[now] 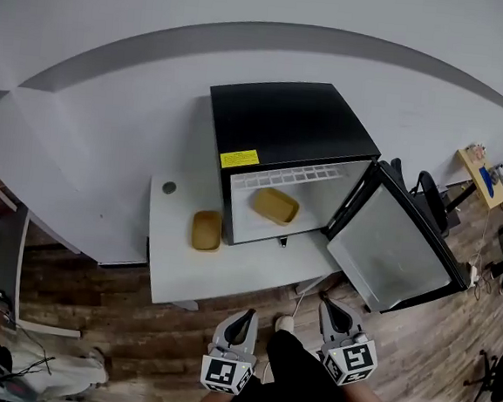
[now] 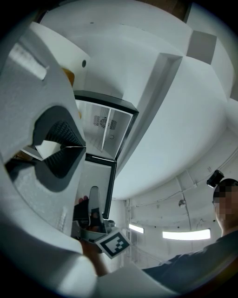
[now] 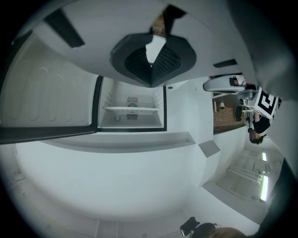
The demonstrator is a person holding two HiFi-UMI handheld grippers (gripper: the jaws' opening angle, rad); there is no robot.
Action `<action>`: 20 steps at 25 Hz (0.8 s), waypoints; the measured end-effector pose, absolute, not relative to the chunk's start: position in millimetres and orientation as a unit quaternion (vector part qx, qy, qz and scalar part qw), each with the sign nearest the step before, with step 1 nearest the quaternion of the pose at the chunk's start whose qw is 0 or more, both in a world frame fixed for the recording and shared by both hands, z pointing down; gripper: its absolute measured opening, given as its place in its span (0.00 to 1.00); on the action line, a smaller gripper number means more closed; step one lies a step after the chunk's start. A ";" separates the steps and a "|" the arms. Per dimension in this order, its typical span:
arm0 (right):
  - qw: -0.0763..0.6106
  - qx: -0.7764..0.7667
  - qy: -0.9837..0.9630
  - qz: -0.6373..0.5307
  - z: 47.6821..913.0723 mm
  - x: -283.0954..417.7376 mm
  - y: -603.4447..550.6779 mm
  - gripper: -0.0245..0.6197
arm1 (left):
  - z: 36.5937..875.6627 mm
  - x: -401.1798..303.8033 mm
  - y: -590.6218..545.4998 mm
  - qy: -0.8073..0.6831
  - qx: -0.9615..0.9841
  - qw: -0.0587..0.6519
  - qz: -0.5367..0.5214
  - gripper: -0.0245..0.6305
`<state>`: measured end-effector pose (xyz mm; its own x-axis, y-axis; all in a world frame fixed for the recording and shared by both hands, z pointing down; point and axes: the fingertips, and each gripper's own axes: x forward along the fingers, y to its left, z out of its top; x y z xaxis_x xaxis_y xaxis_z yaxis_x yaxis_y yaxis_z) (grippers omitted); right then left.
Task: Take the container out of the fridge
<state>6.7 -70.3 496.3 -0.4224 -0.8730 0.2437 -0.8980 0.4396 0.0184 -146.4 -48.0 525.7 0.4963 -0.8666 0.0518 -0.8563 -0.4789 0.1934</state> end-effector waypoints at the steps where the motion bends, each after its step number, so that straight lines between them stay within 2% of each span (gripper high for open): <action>1: 0.104 0.524 -0.844 0.052 493.3 8.0 -77.9 0.03 | 526.8 -142.9 -55.8 -0.503 0.859 0.097 -0.025 0.06; 10: 0.074 0.511 -0.853 0.074 490.4 43.8 -167.8 0.03 | 521.2 -101.0 -139.9 -0.515 0.851 0.102 -0.016 0.06; 20: 0.073 0.490 -0.861 0.113 522.2 69.3 -242.5 0.03 | 546.5 -83.0 -209.3 -0.534 0.835 0.129 0.011 0.06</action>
